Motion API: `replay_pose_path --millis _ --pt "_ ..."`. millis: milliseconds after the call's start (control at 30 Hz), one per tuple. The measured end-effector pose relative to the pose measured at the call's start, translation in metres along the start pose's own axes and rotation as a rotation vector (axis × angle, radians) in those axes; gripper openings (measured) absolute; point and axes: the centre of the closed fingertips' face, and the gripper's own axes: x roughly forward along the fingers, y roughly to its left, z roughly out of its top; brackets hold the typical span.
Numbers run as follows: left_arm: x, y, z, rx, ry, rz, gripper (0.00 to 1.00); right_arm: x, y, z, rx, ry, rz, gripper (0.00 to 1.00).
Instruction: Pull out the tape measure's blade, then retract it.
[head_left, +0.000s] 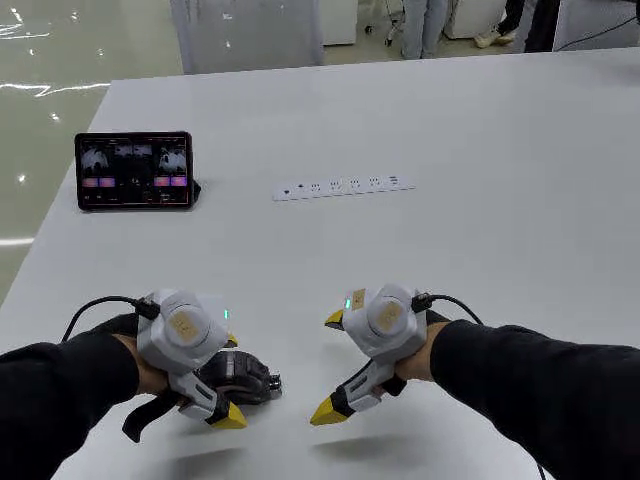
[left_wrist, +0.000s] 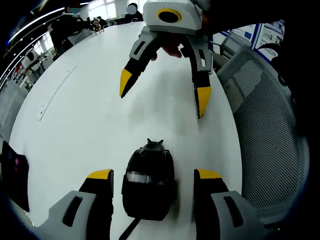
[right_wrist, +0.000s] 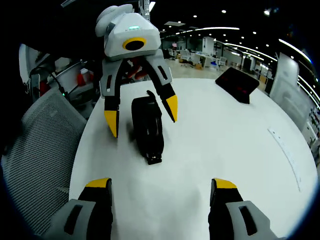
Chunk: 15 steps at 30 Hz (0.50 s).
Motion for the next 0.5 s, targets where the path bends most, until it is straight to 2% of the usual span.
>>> replay_pose_path --millis 100,167,300,367,500 --pt "0.001 0.0 0.001 -0.014 -0.003 -0.005 0.54 0.003 -0.001 0.005 -0.017 0.002 0.004 0.76" --pt "0.001 0.003 0.0 -0.009 0.003 0.011 0.49 0.006 -0.001 0.009 -0.025 -0.003 0.012 0.75" --pt "0.001 0.005 -0.001 0.016 0.011 0.019 0.4 0.013 0.0 0.011 -0.039 0.004 0.022 0.73" --pt "0.001 0.008 -0.001 0.057 0.013 0.015 0.35 0.016 0.002 0.011 -0.051 0.014 0.029 0.71" --pt "0.003 0.01 -0.001 0.027 0.011 0.021 0.34 0.021 0.004 0.014 -0.06 0.012 0.036 0.65"
